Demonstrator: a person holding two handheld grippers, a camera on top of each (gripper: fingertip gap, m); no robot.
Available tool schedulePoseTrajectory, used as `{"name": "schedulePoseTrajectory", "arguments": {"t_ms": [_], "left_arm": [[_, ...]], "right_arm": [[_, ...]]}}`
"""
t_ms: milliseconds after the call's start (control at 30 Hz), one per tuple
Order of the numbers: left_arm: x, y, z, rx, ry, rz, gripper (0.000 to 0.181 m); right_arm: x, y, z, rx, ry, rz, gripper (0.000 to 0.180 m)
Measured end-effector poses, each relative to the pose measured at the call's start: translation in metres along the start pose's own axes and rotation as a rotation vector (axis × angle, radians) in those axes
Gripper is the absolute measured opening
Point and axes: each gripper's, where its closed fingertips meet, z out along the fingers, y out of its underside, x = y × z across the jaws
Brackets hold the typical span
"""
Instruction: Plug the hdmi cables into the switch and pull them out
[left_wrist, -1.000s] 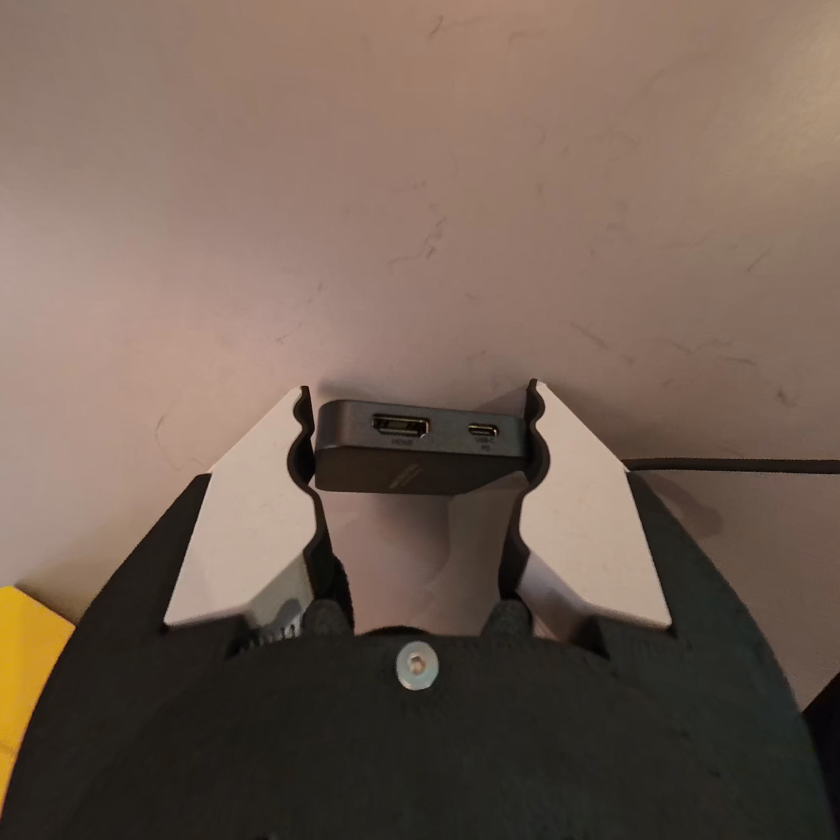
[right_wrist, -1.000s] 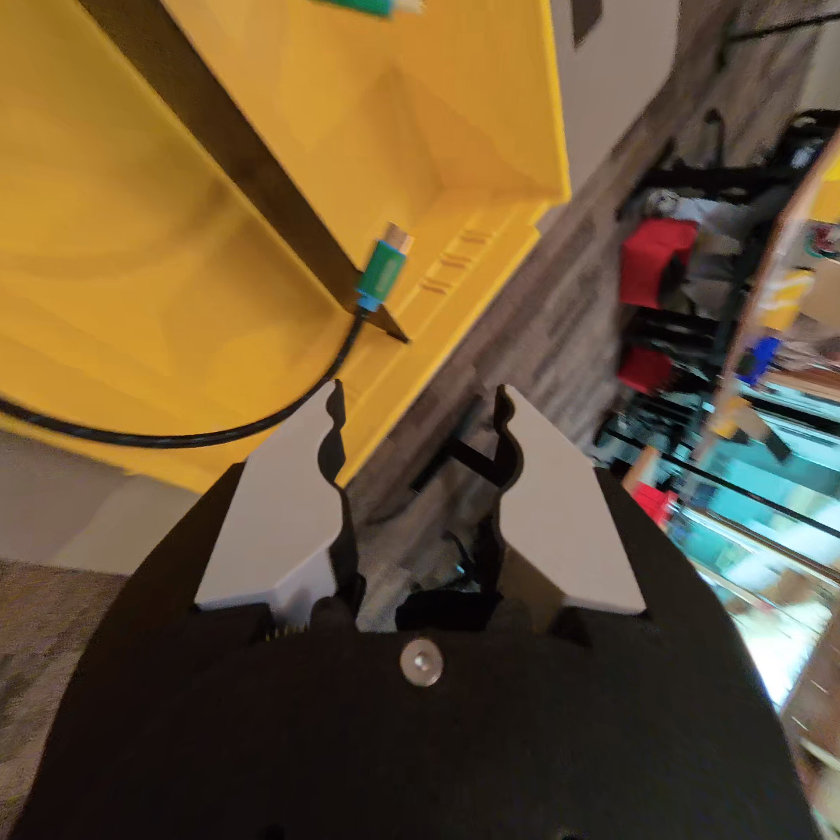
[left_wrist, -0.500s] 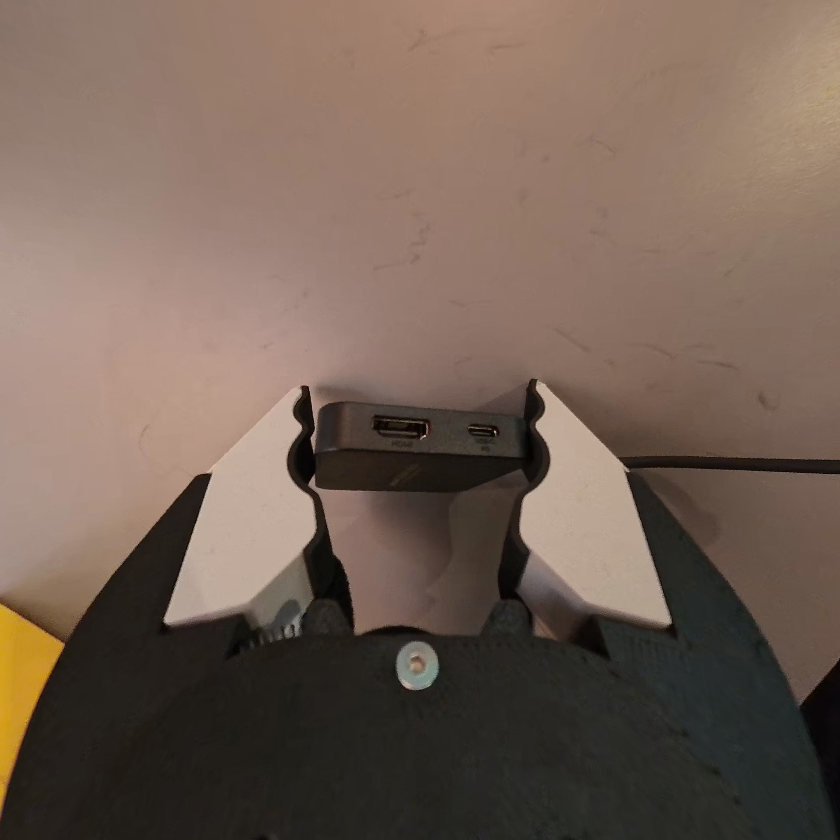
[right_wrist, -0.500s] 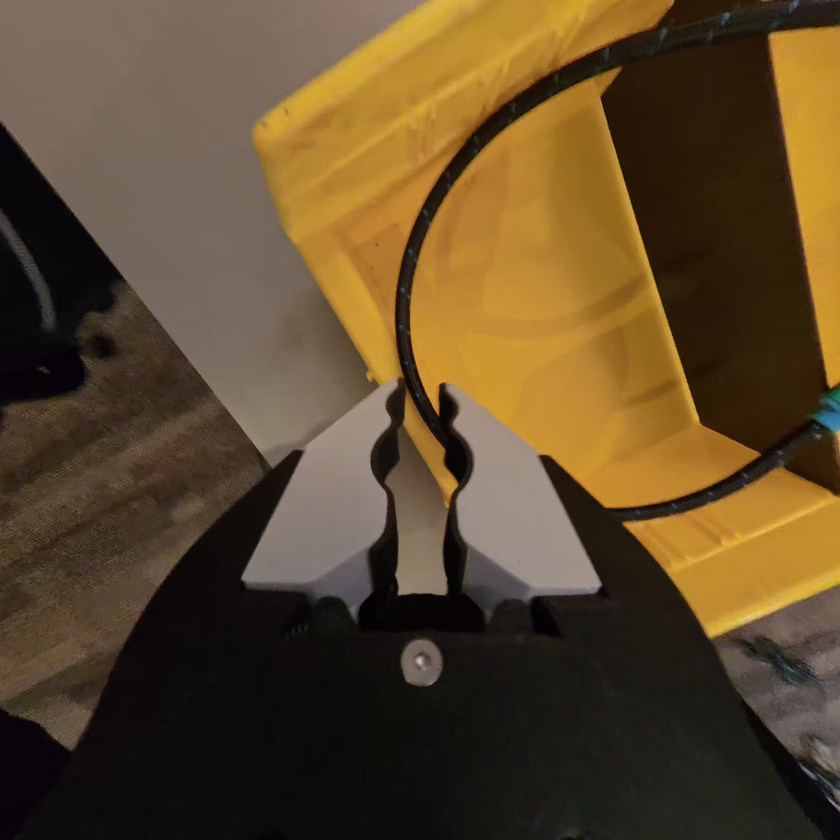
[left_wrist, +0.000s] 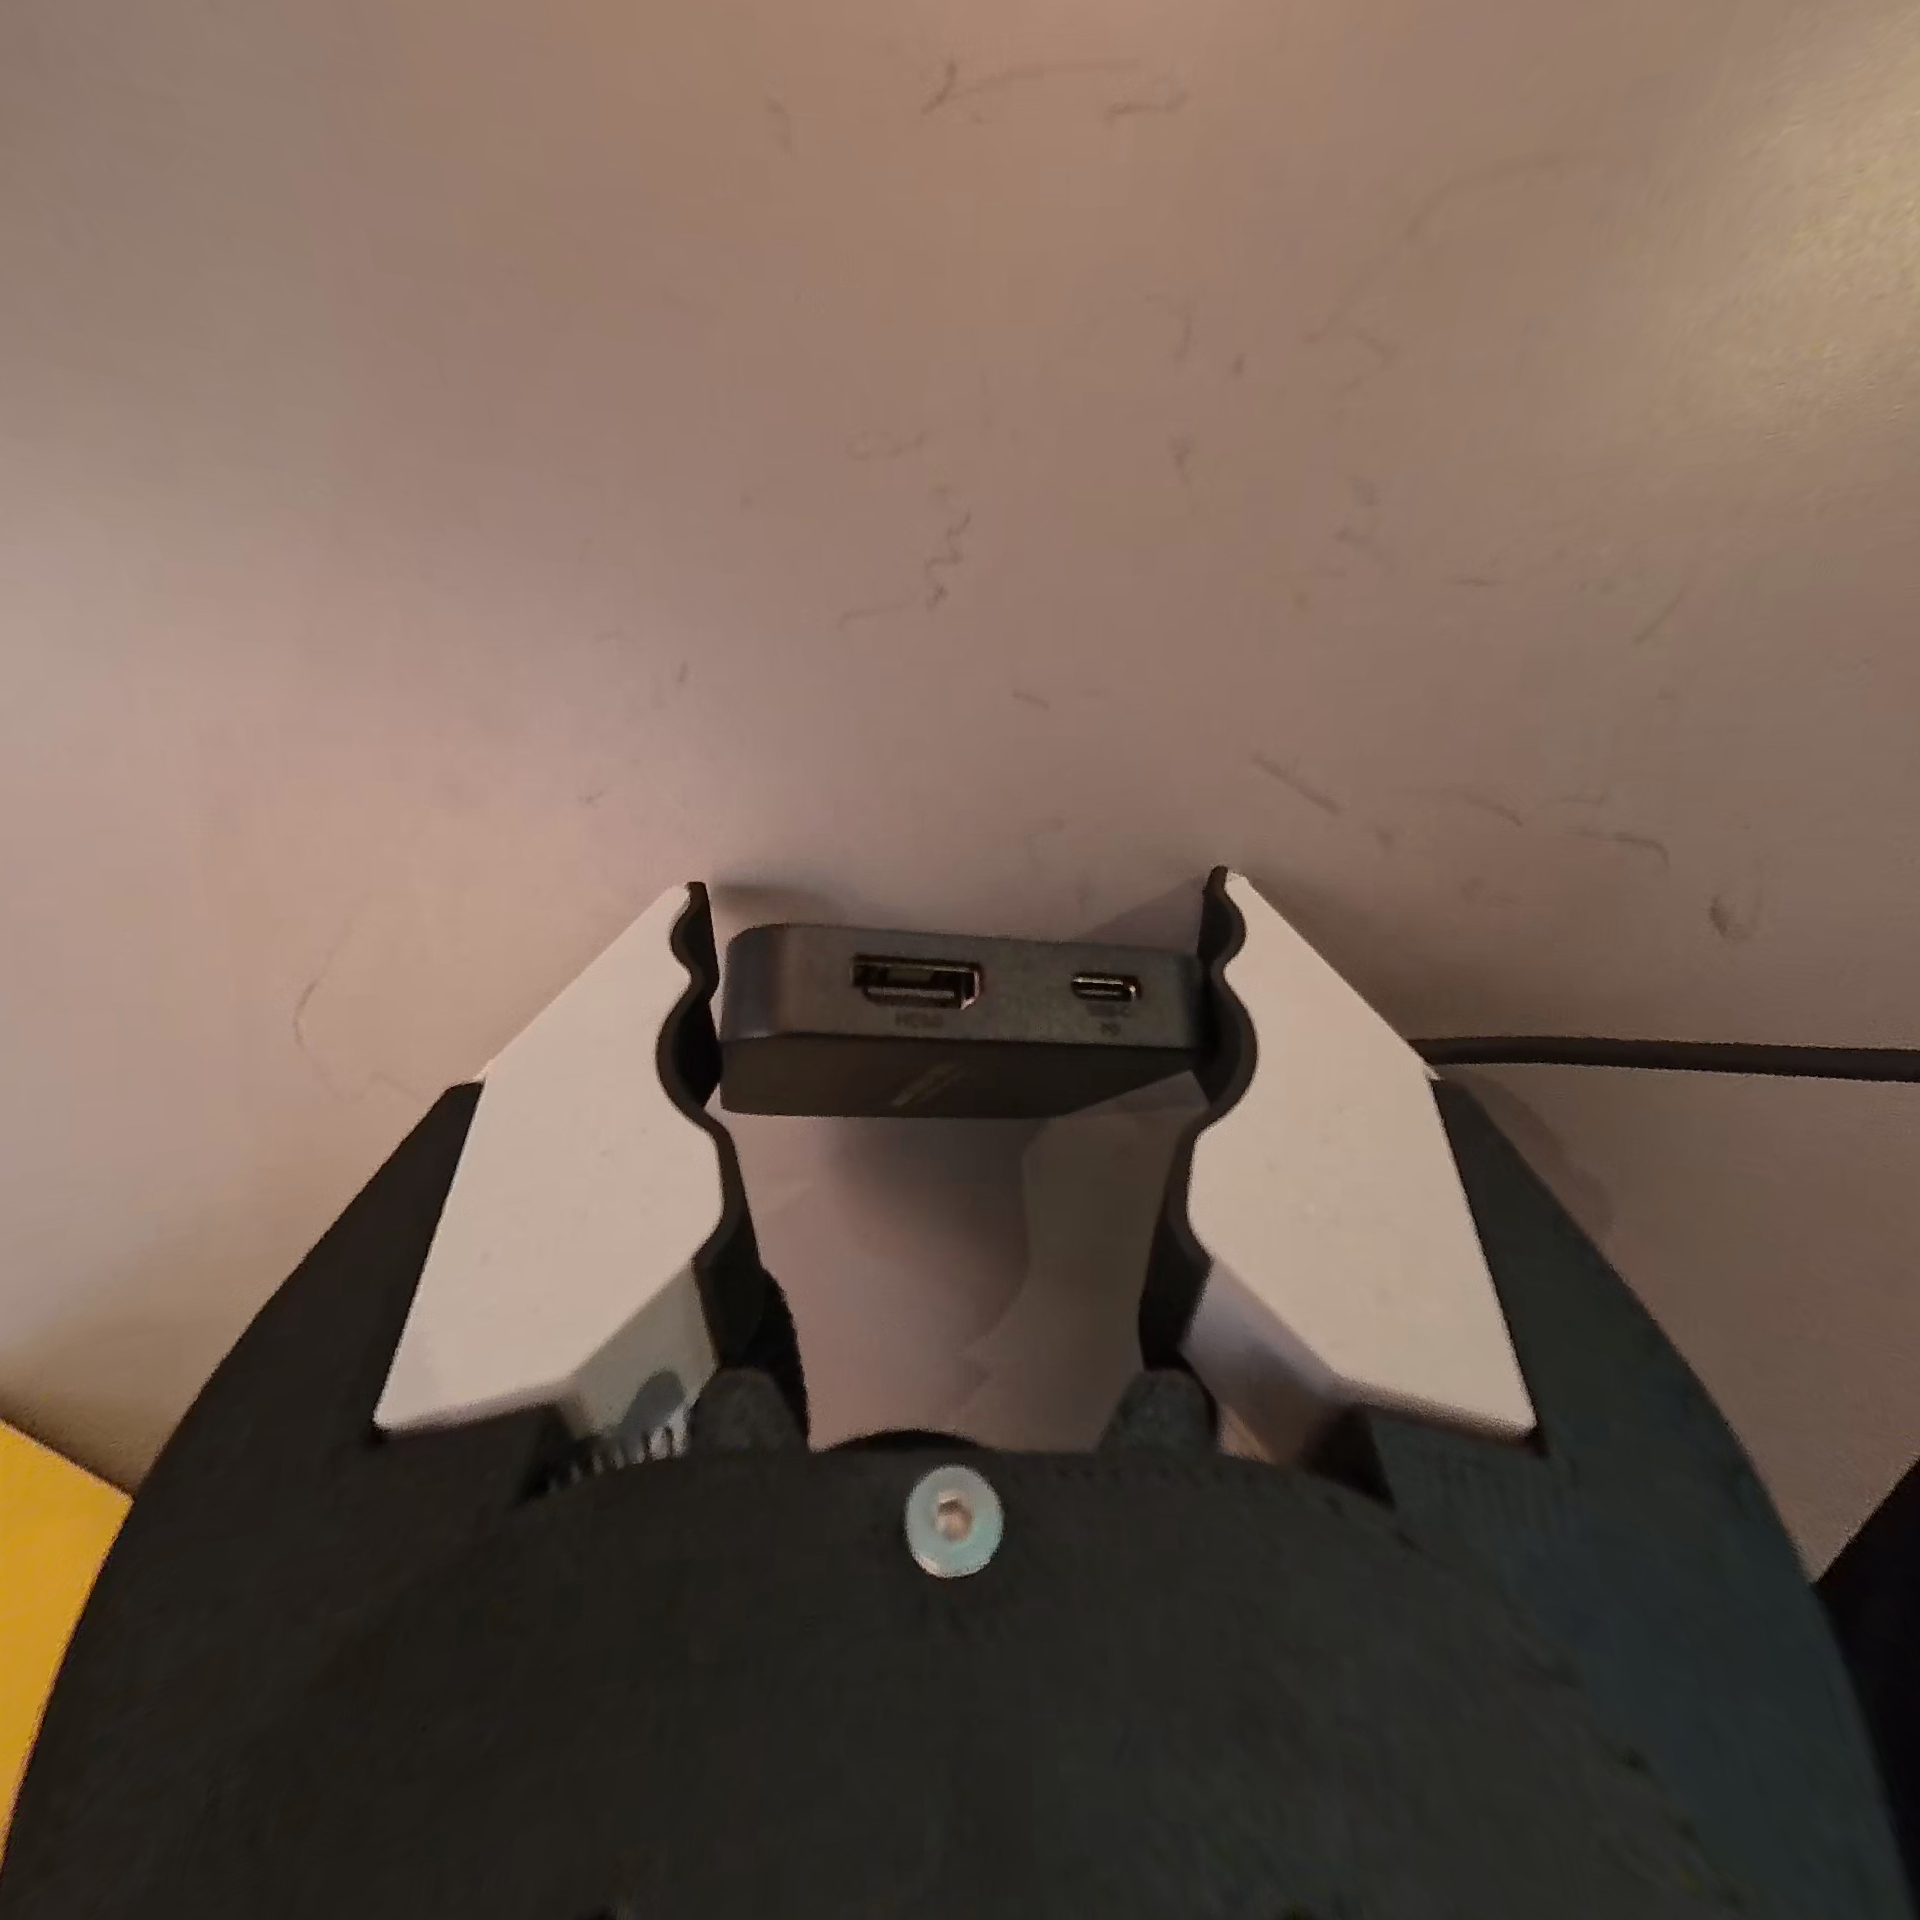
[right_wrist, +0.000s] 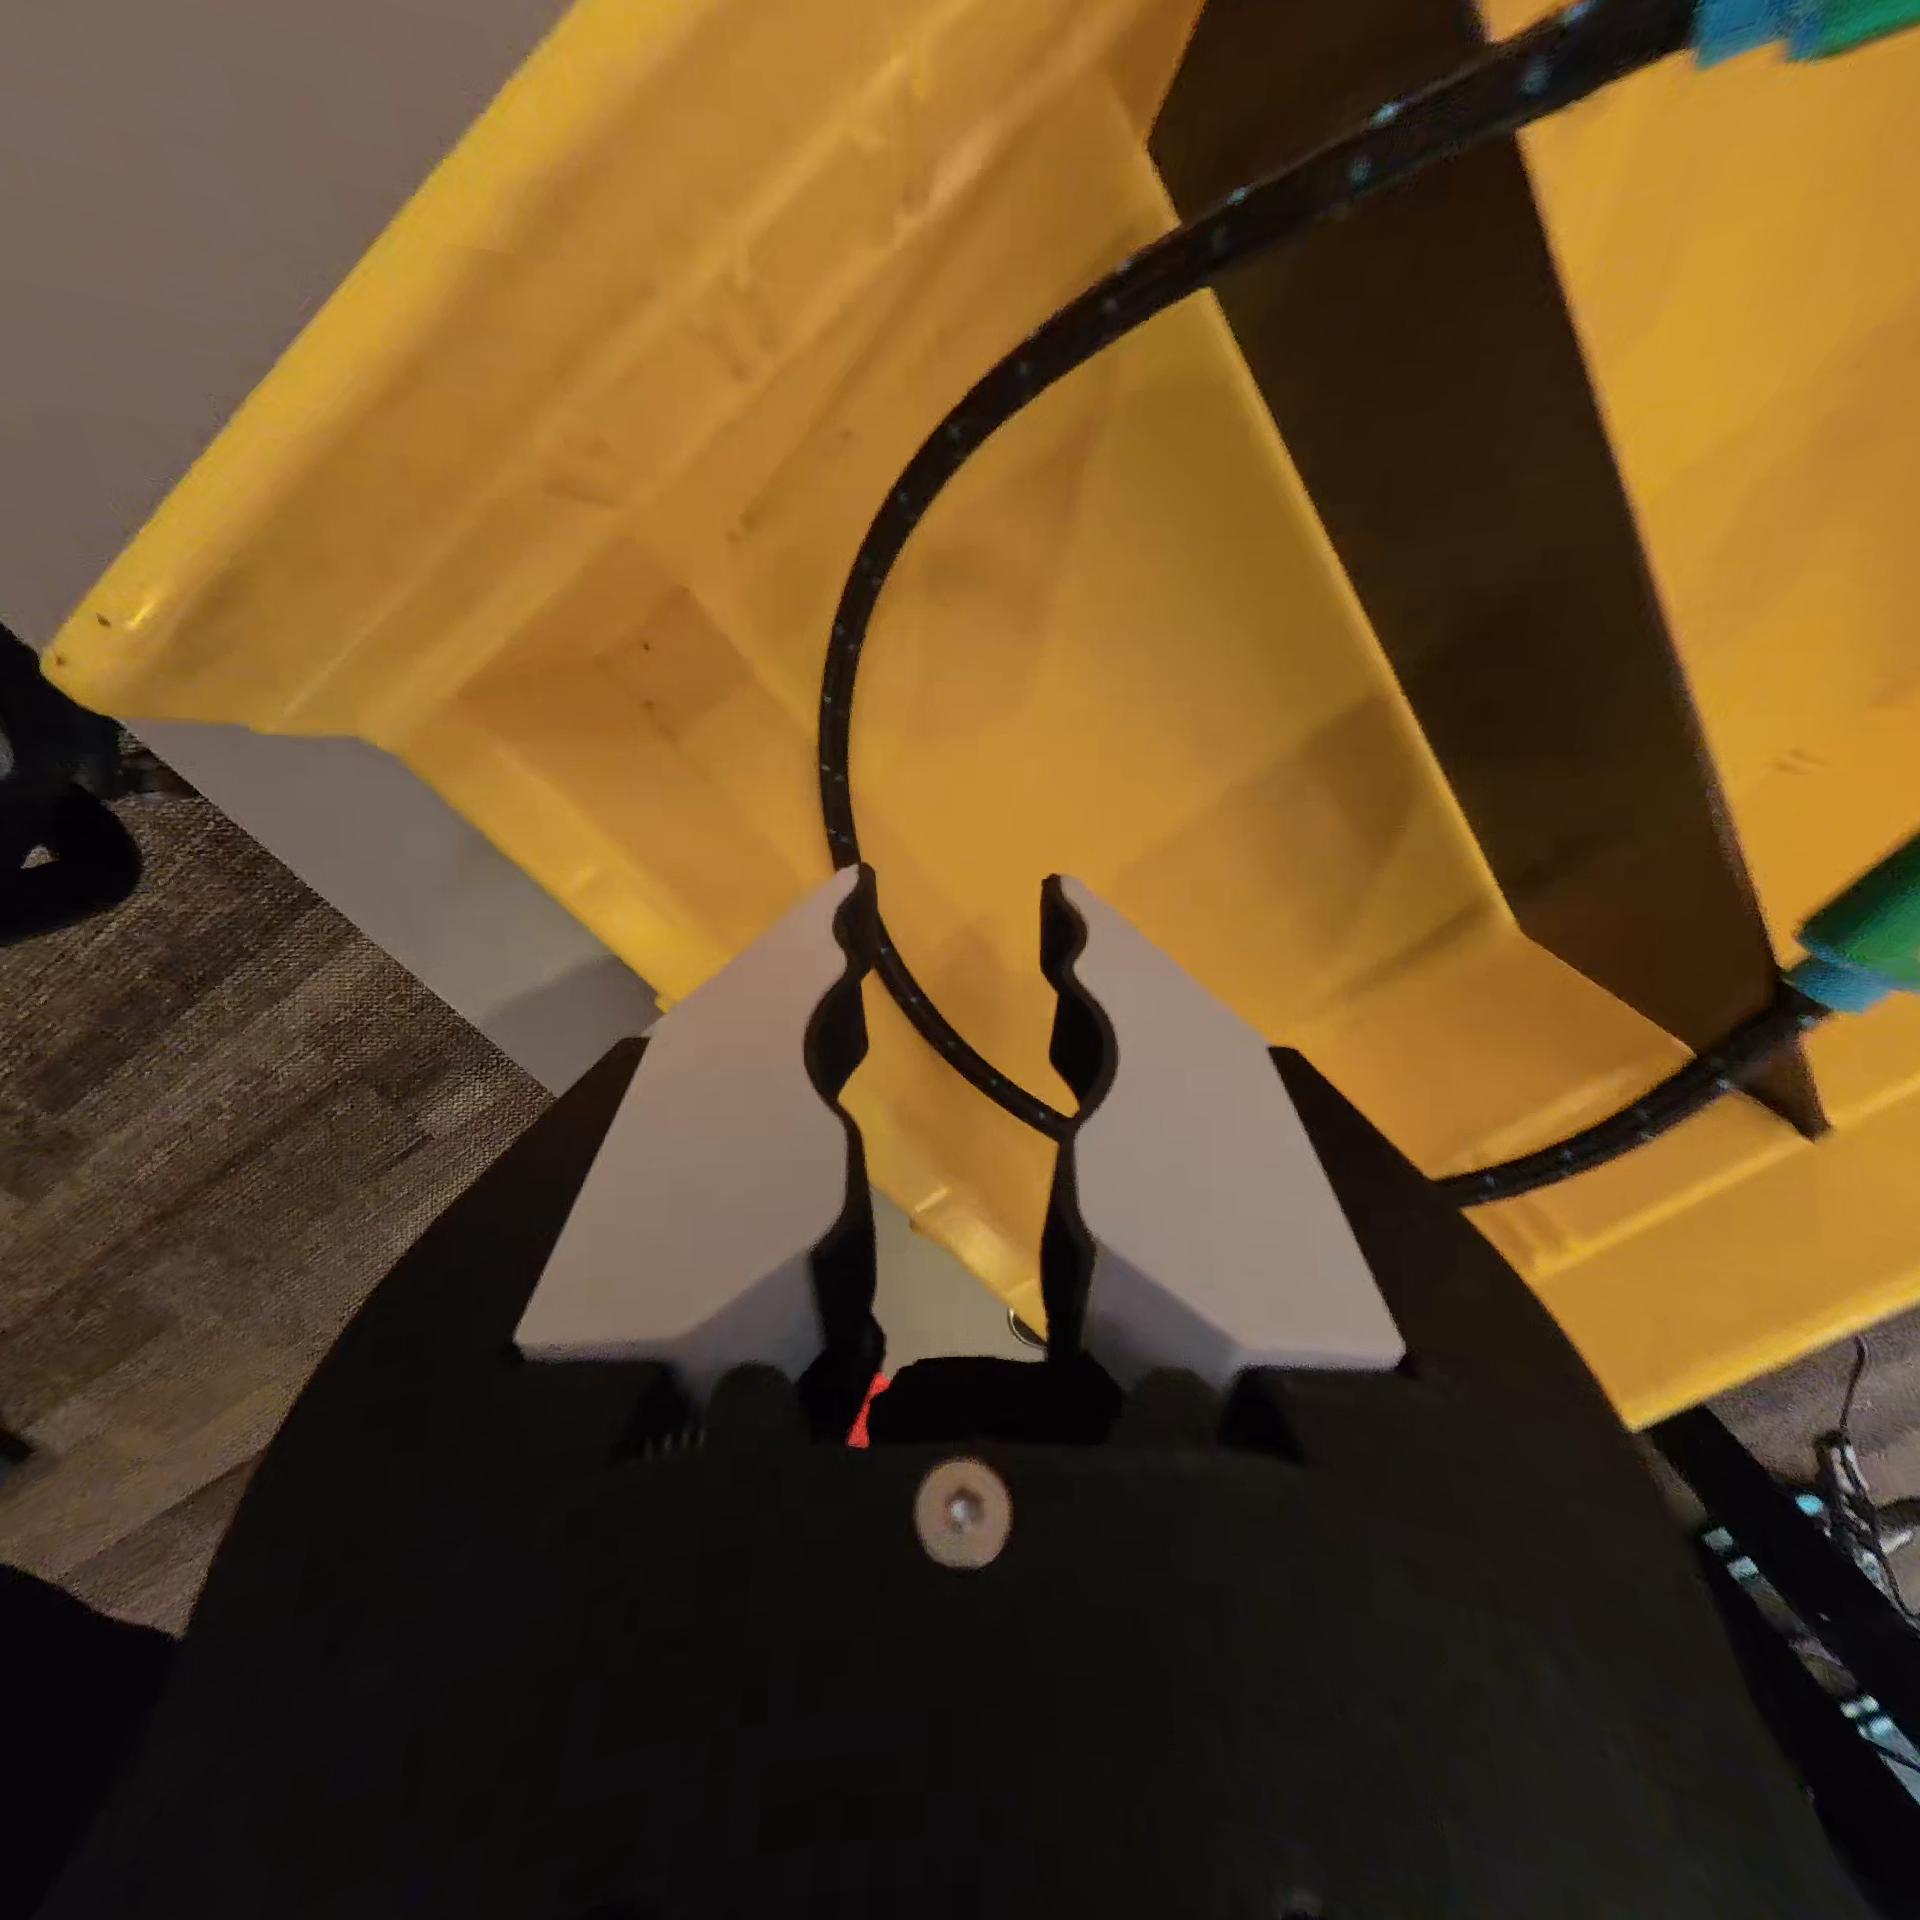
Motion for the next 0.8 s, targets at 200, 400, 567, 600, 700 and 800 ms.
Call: {"name": "schedulePoseTrajectory", "arguments": {"t_ms": [200, 400, 567, 600, 700, 800], "left_arm": [[0.0, -0.001, -0.001, 0.015, -0.025, 0.017, 0.09], [0.001, -0.002, -0.001, 0.024, -0.023, 0.014, 0.09], [0.001, -0.004, -0.003, 0.045, -0.063, 0.039, 0.09], [0.0, -0.005, -0.004, 0.051, -0.079, 0.048, 0.09], [-0.002, -0.017, -0.014, 0.118, -0.115, 0.051, 0.09], [-0.004, -0.037, -0.03, 0.218, -0.147, 0.043, 0.09]], "right_arm": [[0.016, -0.033, -0.042, 0.2, 0.141, 0.027, 0.029], [0.041, -0.057, -0.07, 0.346, 0.27, 0.084, 0.039], [0.02, -0.095, -0.096, 0.454, 0.321, -0.008, 0.039], [0.007, -0.111, -0.105, 0.506, 0.313, -0.032, 0.039], [-0.054, -0.168, -0.119, 0.665, 0.2, -0.137, 0.04], [-0.117, -0.221, -0.113, 0.762, 0.06, -0.23, 0.042]]}}
